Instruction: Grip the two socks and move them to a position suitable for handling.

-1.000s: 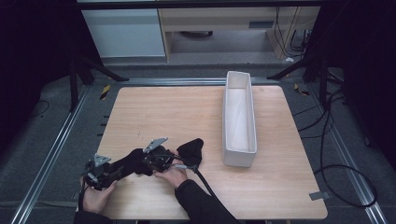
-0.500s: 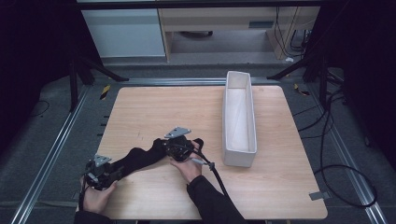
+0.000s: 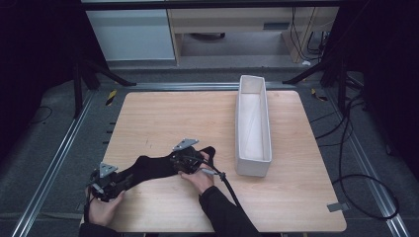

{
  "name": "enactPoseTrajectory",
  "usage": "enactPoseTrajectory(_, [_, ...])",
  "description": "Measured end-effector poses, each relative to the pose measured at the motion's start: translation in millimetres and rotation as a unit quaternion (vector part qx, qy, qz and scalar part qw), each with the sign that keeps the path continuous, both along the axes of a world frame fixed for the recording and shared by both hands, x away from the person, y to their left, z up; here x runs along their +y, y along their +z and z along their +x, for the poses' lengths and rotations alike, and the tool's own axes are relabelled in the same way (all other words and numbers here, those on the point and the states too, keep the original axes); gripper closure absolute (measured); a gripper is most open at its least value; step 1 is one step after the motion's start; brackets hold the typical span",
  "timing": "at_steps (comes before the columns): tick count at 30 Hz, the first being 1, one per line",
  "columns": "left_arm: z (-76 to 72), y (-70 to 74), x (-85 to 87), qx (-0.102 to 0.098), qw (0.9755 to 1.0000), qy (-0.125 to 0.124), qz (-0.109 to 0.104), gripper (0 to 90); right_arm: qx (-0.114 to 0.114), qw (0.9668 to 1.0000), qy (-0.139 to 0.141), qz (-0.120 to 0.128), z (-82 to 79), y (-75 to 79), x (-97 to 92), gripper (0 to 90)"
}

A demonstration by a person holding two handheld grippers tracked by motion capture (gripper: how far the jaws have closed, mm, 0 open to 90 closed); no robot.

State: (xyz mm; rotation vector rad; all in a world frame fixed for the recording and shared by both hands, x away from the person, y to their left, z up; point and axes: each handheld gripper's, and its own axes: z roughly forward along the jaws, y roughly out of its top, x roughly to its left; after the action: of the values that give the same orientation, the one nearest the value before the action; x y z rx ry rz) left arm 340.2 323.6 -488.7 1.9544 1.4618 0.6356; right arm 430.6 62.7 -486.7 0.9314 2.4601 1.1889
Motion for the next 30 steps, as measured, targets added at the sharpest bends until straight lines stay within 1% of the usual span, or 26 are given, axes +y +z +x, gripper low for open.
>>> enactPoseTrajectory(3, [5.4,-5.4,-6.0,0.016,0.9997,-0.012,0.016,55.4,0.008,0.9999,0.001,-0.015,2.6,-8.0,5.8,59.5])
enactPoseTrajectory(4, [7.8,-5.3,-6.6,0.015,0.9997,-0.009,0.017,55.1,0.012,0.9998,0.001,-0.018,3.7,-10.2,7.7,58.7])
enactPoseTrajectory(5, [8.9,-5.3,-6.6,0.015,0.9997,-0.007,0.018,55.0,0.012,0.9996,0.000,-0.024,4.9,-12.4,10.5,58.1])
enactPoseTrajectory(7, [11.0,-5.9,-6.4,0.014,0.9997,-0.001,0.020,54.7,0.010,0.9995,-0.003,-0.029,6.2,-13.7,13.5,55.9])
enactPoseTrajectory(10, [14.3,-6.2,-5.6,0.011,0.9996,0.014,0.020,54.5,-0.002,0.9993,-0.010,-0.037,10.5,-16.1,20.3,51.5])
enactPoseTrajectory(12, [16.4,-6.4,-5.0,0.010,0.9995,0.021,0.022,54.4,-0.005,0.9991,-0.020,-0.037,13.6,-16.7,24.0,49.6])
enactPoseTrajectory(14, [18.6,-6.6,-4.1,0.009,0.9994,0.026,0.021,54.3,-0.006,0.9990,-0.023,-0.038,17.3,-16.6,27.8,48.9])
enactPoseTrajectory(16, [20.7,-7.2,-3.4,0.006,0.9993,0.032,0.019,54.1,-0.008,0.9991,-0.028,-0.031,19.6,-15.4,29.1,49.1])
enactPoseTrajectory(17, [21.3,-7.5,-2.9,0.004,0.9993,0.034,0.017,53.8,-0.011,0.9993,-0.030,-0.020,19.9,-12.7,27.3,49.9])
enactPoseTrajectory(18, [21.6,-7.7,-2.7,0.004,0.9993,0.035,0.016,53.6,-0.013,0.9994,-0.031,-0.009,19.3,-8.1,24.5,50.0])
enactPoseTrajectory(19, [21.7,-7.9,-2.5,0.003,0.9993,0.035,0.015,53.5,-0.016,0.9994,-0.031,-0.005,18.6,-4.2,21.9,49.9])
enactPoseTrajectory(20, [21.5,-7.8,-2.3,0.001,0.9992,0.038,0.015,53.1,-0.023,0.9992,-0.032,-0.001,18.0,-0.2,18.8,49.8])
enactPoseTrajectory(22, [20.7,-6.5,-1.9,-0.005,0.9990,0.041,0.018,50.6,-0.038,0.9986,-0.033,0.012,15.2,14.5,6.3,49.8])
enactPoseTrajectory(24, [18.2,-2.0,-1.4,-0.017,0.9989,0.044,0.003,49.4,-0.047,0.9980,-0.036,0.021,12.0,26.3,-6.5,49.9])
enactPoseTrajectory(25, [16.1,1.8,-2.4,-0.028,0.9987,0.042,-0.002,49.1,-0.050,0.9977,-0.039,0.023,9.9,32.3,-14.6,50.1])
enactPoseTrajectory(26, [14.6,4.2,-3.4,-0.035,0.9985,0.041,-0.004,49.0,-0.053,0.9975,-0.041,0.025,6.7,38.7,-25.2,51.4])
enactPoseTrajectory(27, [12.4,7.9,-5.6,-0.044,0.9983,0.036,-0.010,49.0,-0.052,0.9975,-0.042,0.024,4.2,42.0,-31.6,52.2])
enactPoseTrajectory(28, [11.1,10.1,-7.2,-0.049,0.9982,0.032,-0.012,49.3,-0.052,0.9975,-0.044,0.021,-0.3,46.3,-42.2,53.3])
enactPoseTrajectory(29, [9.0,13.3,-10.5,-0.056,0.9980,0.025,-0.016,49.5,-0.053,0.9974,-0.046,0.018,-3.4,48.0,-48.6,54.0])
enactPoseTrajectory(30, [7.8,15.1,-12.9,-0.060,0.9978,0.020,-0.019,50.1,-0.051,0.9975,-0.048,0.013,-8.4,49.6,-59.0,54.9])
